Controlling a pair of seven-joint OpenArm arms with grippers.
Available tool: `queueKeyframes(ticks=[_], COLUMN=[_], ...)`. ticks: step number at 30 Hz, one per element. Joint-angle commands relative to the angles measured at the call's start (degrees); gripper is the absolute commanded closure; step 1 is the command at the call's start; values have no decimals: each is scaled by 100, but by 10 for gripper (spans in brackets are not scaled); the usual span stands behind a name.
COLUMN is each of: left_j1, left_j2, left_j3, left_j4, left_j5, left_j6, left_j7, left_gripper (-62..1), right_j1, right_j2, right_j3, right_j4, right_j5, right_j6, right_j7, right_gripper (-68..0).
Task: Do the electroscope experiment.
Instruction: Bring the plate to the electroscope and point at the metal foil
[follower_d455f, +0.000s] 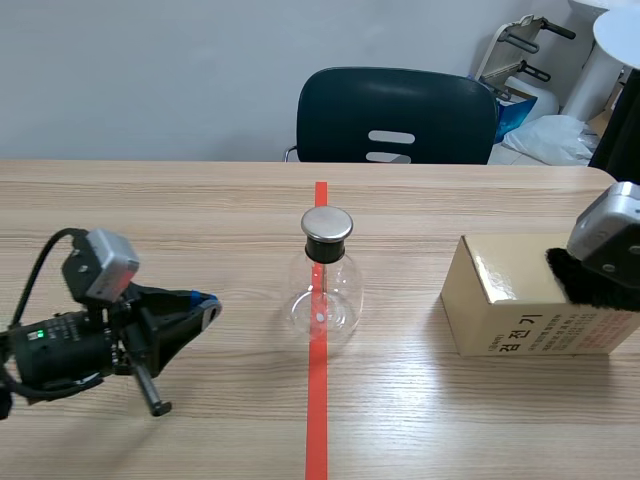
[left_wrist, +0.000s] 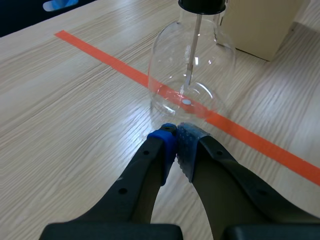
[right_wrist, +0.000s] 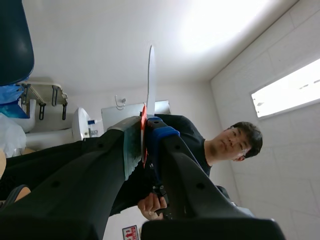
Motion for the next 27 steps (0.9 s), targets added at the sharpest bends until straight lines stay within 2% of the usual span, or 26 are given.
queueKeyframes(ticks=[1,8,11,18,24,27], left_j1=[-142,-706,-798,-813,-813,-813], left_j2=[129,608,717,778,778,778], left_j3=[46,452,466,468,468,468], left_j4=[-13,-776,-970,-1027,-1027,-1027], left_j5=[-74,-72,-72,-72,-72,-72], left_j6=[87,369,389,514,522,525], left_j7=[-94,-94,-103,-101,-101,-98], left_gripper=[-18,-19,-19,-18,-18,-18], right_j1=[81,527,787,1231,1318,1314], right_j2=[42,11,7,-310,-501,-612], right_j3=[-90,-535,-767,-1067,-1252,-1257], right_j4=[-144,-841,-1156,-1744,-1814,-1814], right_j5=[28,-4,26,-98,-133,-225], right_j6=[-76,-76,-76,-76,-72,90], right_j7=[63,238,260,577,970,1239], right_gripper=[-9,-9,-9,-9,-9,-9])
